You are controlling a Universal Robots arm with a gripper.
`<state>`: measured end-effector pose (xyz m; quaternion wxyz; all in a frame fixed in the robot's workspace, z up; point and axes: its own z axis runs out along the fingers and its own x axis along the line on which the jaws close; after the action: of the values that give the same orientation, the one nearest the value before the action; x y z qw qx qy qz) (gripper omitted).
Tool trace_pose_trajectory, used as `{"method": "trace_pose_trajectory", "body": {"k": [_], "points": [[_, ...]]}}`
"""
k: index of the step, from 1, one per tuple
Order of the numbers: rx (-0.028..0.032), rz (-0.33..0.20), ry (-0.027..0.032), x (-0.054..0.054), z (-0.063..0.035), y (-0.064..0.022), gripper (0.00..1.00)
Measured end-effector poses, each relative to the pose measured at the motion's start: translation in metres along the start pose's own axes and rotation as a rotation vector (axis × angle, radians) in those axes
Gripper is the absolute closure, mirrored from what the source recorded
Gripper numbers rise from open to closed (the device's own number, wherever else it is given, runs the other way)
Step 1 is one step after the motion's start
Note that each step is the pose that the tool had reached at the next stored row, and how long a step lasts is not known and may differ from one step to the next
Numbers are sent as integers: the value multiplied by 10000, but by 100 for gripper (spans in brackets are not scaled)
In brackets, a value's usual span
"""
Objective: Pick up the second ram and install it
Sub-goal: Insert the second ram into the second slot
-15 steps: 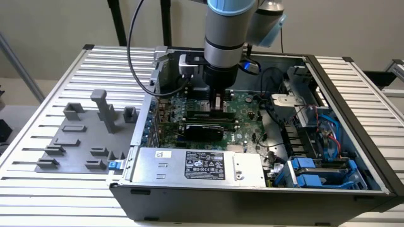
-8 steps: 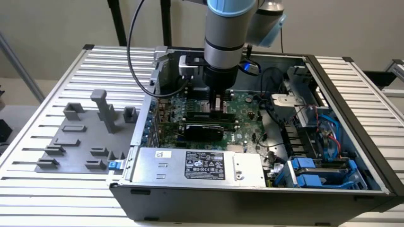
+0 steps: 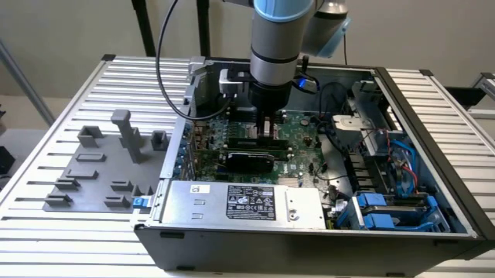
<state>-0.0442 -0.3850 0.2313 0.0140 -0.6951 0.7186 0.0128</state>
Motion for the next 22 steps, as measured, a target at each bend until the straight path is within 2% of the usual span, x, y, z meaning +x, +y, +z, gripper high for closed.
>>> {"method": "trace_pose_trajectory", "body": {"k": [9, 22], "points": [[0, 0, 62, 2, 25, 0, 100], [2, 0, 64, -16, 29, -1, 100]]}}
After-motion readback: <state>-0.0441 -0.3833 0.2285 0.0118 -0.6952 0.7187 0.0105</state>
